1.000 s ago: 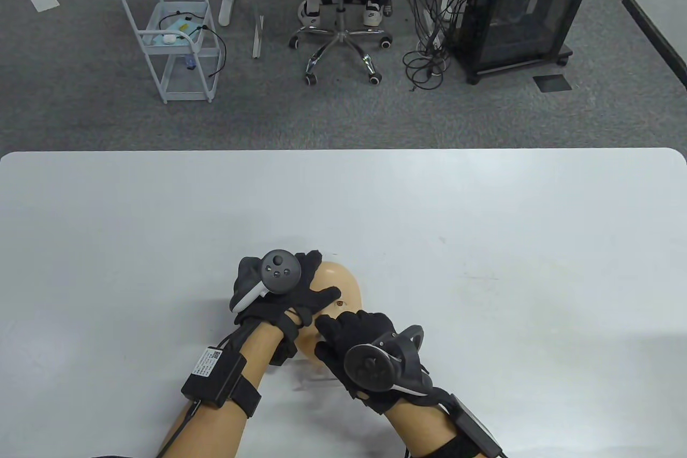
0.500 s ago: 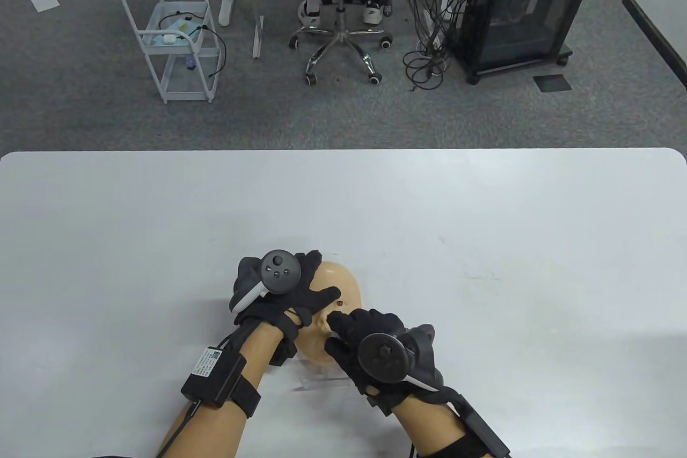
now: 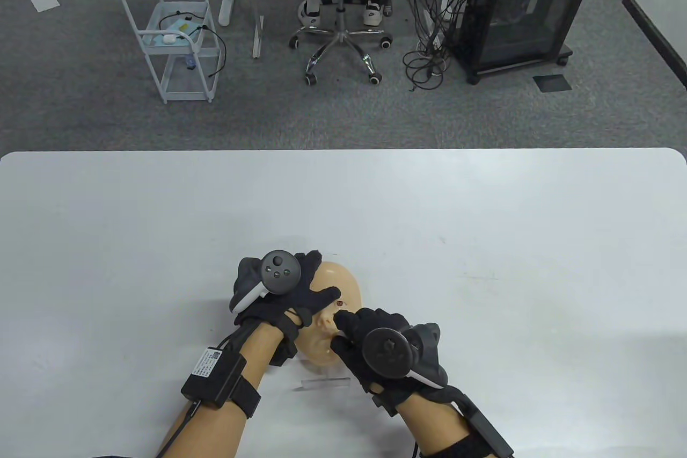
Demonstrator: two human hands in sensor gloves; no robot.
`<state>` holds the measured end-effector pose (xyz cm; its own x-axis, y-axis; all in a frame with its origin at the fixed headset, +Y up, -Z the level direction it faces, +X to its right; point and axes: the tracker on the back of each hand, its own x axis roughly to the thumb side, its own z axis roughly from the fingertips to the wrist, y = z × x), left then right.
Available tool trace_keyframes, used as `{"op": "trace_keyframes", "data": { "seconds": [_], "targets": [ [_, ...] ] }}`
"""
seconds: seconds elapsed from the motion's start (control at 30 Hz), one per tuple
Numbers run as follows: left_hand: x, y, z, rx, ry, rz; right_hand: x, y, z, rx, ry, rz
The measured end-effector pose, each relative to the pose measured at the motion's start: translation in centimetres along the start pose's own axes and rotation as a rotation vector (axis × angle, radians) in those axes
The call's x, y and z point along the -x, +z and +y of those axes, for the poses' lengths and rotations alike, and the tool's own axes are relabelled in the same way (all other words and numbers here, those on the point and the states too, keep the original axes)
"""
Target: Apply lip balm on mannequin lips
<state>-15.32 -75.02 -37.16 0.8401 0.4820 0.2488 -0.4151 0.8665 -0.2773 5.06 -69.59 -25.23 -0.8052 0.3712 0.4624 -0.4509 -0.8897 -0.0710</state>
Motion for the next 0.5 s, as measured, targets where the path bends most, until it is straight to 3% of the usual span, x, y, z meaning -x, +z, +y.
{"op": "trace_keyframes", "data": {
  "seconds": [0.5],
  "targets": [
    [0.0,0.0,0.0,-0.003,0.0,0.002,-1.3,-0.2,-0.3,0.05,-0.089,-0.058]
  ]
}}
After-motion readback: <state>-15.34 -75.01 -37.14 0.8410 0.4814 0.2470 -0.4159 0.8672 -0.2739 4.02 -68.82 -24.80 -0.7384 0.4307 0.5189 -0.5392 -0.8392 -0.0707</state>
